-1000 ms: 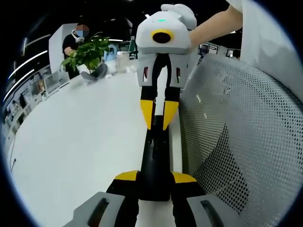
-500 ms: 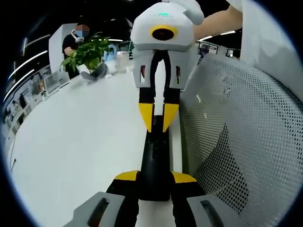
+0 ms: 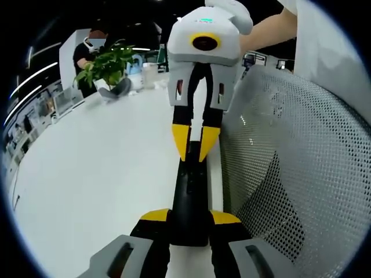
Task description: Press the specified remote control buttons in sequence, fully releasing each button before pressing the next.
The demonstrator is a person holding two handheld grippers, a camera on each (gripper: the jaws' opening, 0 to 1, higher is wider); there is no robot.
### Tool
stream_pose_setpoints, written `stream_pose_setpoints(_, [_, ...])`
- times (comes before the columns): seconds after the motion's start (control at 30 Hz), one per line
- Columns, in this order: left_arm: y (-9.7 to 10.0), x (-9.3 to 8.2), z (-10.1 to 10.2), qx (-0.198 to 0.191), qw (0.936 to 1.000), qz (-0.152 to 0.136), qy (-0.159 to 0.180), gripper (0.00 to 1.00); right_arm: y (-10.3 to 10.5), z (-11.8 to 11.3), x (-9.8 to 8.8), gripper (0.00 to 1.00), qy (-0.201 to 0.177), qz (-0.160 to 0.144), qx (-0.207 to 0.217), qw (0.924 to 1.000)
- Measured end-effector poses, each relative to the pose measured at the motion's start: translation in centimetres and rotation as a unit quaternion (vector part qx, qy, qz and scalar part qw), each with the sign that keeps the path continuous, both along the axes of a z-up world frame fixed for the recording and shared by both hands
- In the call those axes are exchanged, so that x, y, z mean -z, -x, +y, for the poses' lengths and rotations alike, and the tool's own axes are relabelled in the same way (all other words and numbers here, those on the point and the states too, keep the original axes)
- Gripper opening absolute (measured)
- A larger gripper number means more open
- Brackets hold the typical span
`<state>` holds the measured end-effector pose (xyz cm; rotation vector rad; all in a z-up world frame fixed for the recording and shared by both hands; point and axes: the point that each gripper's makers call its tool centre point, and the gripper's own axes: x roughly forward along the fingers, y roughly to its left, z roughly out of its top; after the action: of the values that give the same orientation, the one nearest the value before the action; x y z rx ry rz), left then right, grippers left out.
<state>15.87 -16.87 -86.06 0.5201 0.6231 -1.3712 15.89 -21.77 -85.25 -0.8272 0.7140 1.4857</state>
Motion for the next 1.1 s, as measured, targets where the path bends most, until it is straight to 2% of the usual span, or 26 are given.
stream_pose_setpoints(0.2, [-0.02, 0.02, 0.0, 0.0, 1.0, 0.0, 0.0, 0.24, 0.02, 0.54, -0.01, 0.04, 0.0, -0.001, -0.009, 1.0])
stream_pose_setpoints(0.33, [-0.01, 0.0, 0.02, 0.0, 1.0, 0.0, 0.0, 0.24, -0.11, 0.62, 0.03, 0.04, 0.02, 0.013, -0.005, 0.9997])
stream_pose_setpoints(0.43, [0.01, 0.0, 0.03, 0.0, 1.0, 0.0, 0.0, 0.24, 0.05, 0.61, 0.13, 0.03, 0.048, 0.001, -0.027, 0.9985])
stream_pose_setpoints(0.57, [0.01, -0.01, 0.03, 0.001, 1.0, 0.0, 0.0, 0.24, -0.01, 0.7, 0.2, 0.03, 0.07, 0.002, -0.027, 0.9972])
stream_pose_setpoints(0.7, [0.01, -0.04, 0.02, 0.002, 1.0, -0.001, -0.001, 0.24, -0.1, 0.54, 0.21, 0.03, 0.065, 0.006, -0.001, 0.9979])
stream_pose_setpoints(0.73, [0.01, -0.03, 0.03, 0.002, 1.0, -0.001, -0.001, 0.24, -0.07, 0.56, 0.17, 0.03, 0.053, 0.019, 0.025, 0.9981])
stream_pose_setpoints(0.77, [0.01, -0.03, 0.02, 0.002, 1.0, -0.001, -0.002, 0.24, -0.12, 0.55, 0.13, 0.03, 0.046, 0.016, 0.027, 0.9985])
stream_pose_setpoints(0.87, [0.0, -0.02, 0.02, 0.002, 1.0, -0.002, -0.003, 0.24, 0.01, 0.52, 0.05, 0.04, 0.015, -0.032, -0.007, 0.9993])
stream_pose_setpoints(0.97, [0.03, -0.01, 0.02, 0.003, 1.0, -0.002, -0.004, 0.24, 0.34, 0.64, 0.04, 0.02, 0.029, -0.073, -0.048, 0.9958])
stream_pose_setpoints(1.0, [0.03, -0.01, 0.02, 0.003, 1.0, -0.002, -0.004, 0.24, 0.44, 0.72, 0.08, 0.01, 0.034, -0.074, -0.048, 0.9955])
stream_pose_setpoints(1.1, [0.03, 0.0, 0.01, 0.003, 1.0, -0.002, -0.004, 0.24, 0.2, 0.84, 0.11, 0.0, 0.028, -0.052, -0.014, 0.9982])
